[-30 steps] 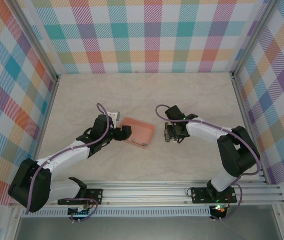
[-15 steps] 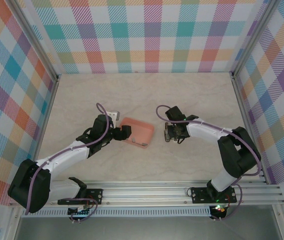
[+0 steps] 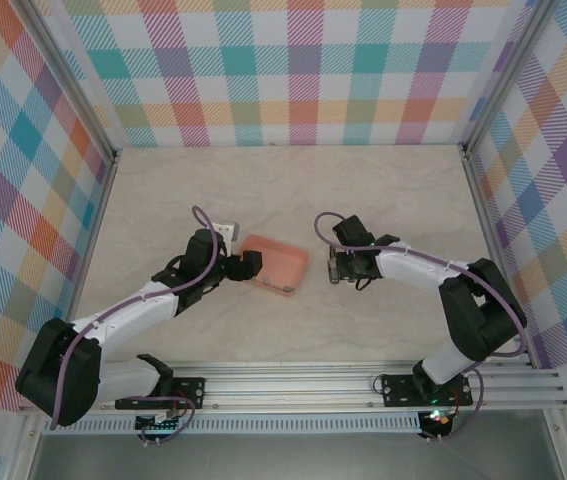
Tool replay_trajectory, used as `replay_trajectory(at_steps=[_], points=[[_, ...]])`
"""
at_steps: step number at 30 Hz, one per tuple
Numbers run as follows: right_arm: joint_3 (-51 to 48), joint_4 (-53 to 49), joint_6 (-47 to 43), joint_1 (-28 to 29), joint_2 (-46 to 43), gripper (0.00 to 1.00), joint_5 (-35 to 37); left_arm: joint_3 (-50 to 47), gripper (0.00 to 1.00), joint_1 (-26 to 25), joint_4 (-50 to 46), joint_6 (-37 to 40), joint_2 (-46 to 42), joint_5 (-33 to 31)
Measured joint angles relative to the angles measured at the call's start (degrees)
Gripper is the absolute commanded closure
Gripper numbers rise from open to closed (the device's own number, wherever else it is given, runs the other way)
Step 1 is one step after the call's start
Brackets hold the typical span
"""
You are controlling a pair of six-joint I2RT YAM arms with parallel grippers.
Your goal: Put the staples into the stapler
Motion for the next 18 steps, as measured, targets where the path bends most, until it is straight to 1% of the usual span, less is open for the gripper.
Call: replay_trajectory(at_steps=[18], points=[[-0.70, 0.13, 0.07, 0.00, -0.04, 0.82, -0.04, 0.00, 0.20, 0.00, 0.02, 0.00, 0.02, 0.04]])
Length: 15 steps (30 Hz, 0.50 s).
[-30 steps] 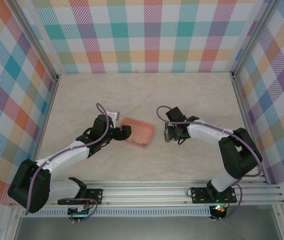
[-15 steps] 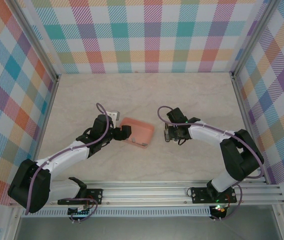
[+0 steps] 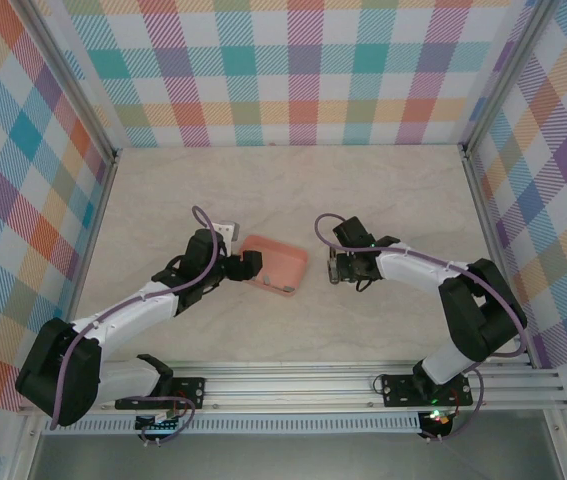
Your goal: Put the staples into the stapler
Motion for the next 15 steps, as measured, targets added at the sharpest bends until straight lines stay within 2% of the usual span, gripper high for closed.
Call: replay_trajectory(at_steps=[15], points=[[-0.48, 0.22, 0.15, 0.00, 0.00, 0.80, -0.15, 0.00, 0.20, 0.00, 0.00, 0.00, 0.00, 0.00]])
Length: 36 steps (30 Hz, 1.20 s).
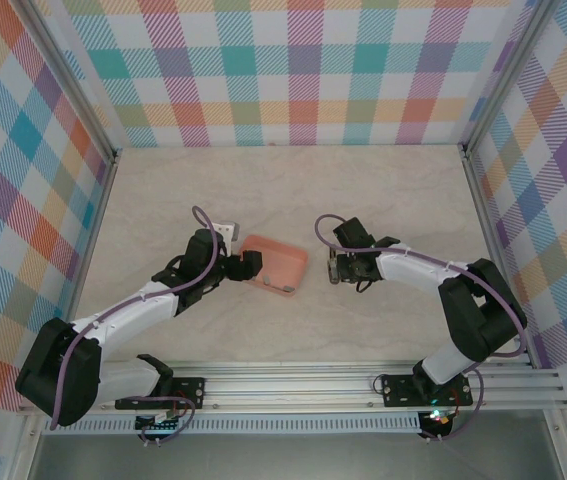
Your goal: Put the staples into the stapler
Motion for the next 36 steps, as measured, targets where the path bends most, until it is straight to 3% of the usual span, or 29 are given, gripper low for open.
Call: replay_trajectory(at_steps=[36], points=[[0.00, -0.26, 0.00, 0.00, -0.13, 0.76, 0.00, -0.57, 0.20, 0.00, 0.00, 0.00, -0.24, -0.04]])
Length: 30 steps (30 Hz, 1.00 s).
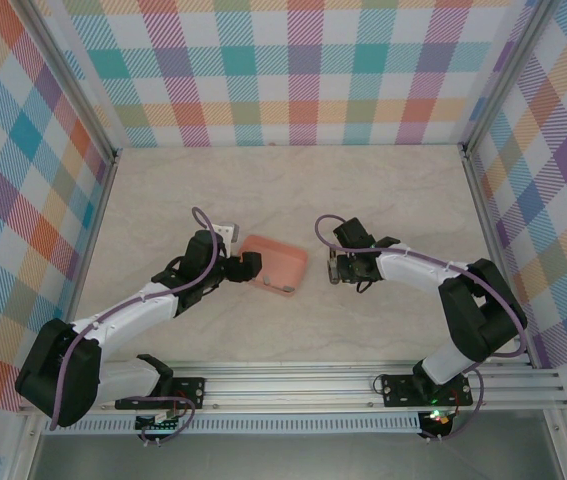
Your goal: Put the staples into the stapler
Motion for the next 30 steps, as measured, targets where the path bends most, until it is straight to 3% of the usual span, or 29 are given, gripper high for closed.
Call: replay_trajectory(at_steps=[12, 20, 30], points=[[0.00, -0.31, 0.00, 0.00, -0.70, 0.76, 0.00, 0.00, 0.20, 0.00, 0.00, 0.00, 0.00, 0.00], [0.52, -2.75, 0.00, 0.00, -5.88, 0.74, 0.15, 0.74, 0.20, 0.00, -0.17, 0.09, 0.31, 0.31], [4.28, -6.78, 0.00, -2.27, -12.39, 0.72, -0.17, 14.56, 0.20, 0.00, -2.25, 2.78, 9.25, 3.54]])
